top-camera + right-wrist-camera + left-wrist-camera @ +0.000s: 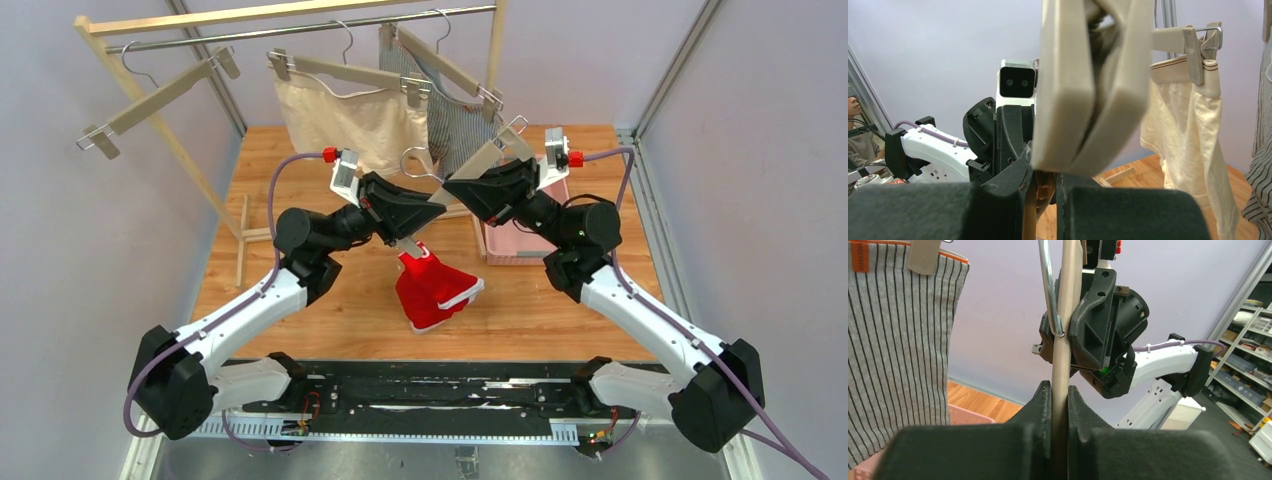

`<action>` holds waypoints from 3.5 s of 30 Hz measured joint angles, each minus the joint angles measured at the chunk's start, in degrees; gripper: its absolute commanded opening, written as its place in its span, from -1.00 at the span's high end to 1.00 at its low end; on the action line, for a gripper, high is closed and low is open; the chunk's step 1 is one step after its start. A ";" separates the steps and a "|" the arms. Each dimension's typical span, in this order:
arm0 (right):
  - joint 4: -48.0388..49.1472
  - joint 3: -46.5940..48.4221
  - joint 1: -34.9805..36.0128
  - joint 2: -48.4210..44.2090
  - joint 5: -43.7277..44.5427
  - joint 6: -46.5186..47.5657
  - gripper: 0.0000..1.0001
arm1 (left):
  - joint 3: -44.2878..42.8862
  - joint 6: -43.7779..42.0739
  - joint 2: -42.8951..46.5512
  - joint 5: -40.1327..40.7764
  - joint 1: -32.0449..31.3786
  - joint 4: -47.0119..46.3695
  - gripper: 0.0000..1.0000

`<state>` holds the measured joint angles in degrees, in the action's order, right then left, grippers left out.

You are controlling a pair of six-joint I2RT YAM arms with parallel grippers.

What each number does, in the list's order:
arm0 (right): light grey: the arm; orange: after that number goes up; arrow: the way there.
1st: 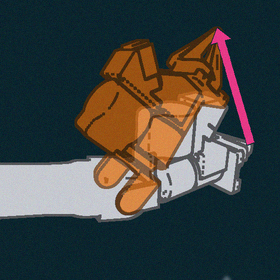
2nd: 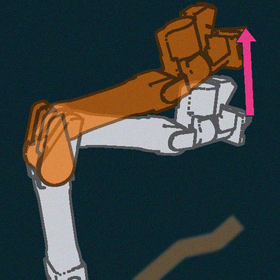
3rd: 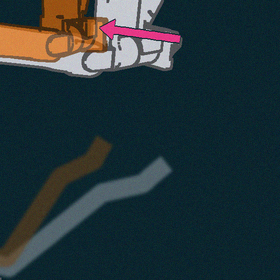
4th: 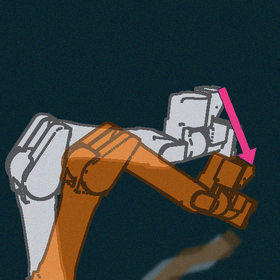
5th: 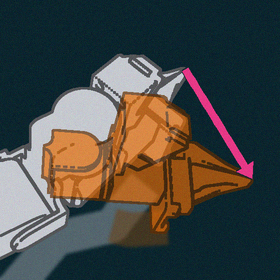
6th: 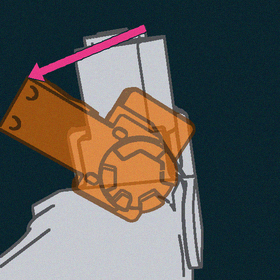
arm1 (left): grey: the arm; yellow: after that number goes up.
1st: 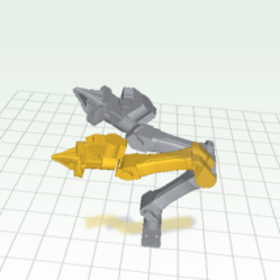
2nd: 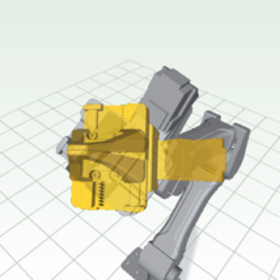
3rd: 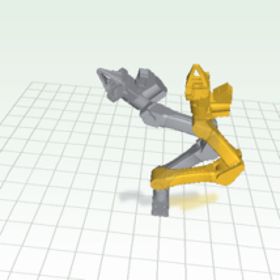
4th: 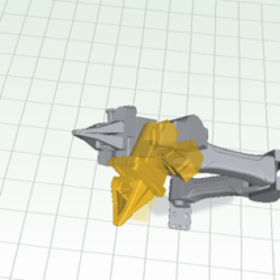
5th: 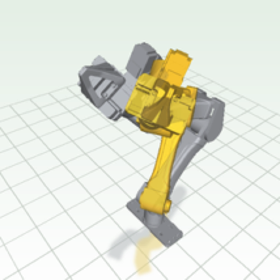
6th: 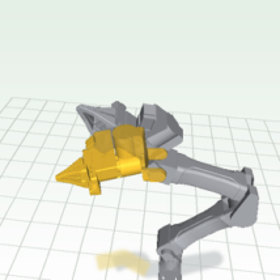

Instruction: Remove the underwear clipped to the hanger

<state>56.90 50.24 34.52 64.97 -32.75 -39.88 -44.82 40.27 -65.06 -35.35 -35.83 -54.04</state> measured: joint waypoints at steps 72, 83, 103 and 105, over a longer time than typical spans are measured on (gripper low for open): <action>-0.74 -0.63 -0.07 -5.27 -0.74 -0.90 0.99 | -8.41 -20.20 7.76 -2.25 -1.75 25.77 -0.02; -0.55 -0.26 0.02 -4.42 -0.96 -1.11 0.99 | -8.35 -19.04 5.22 -4.70 -1.68 26.38 0.52; -1.16 -0.13 0.48 -4.37 -2.58 -1.36 0.96 | -8.37 -16.48 6.27 -6.45 -1.31 29.46 1.00; -1.29 -0.13 0.48 -4.35 -2.40 -1.38 0.71 | -9.05 -16.83 6.51 -6.25 -1.31 31.32 1.00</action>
<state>55.61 50.11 35.00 60.62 -35.16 -41.25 -53.87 23.44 -58.54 -41.60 -37.15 -22.72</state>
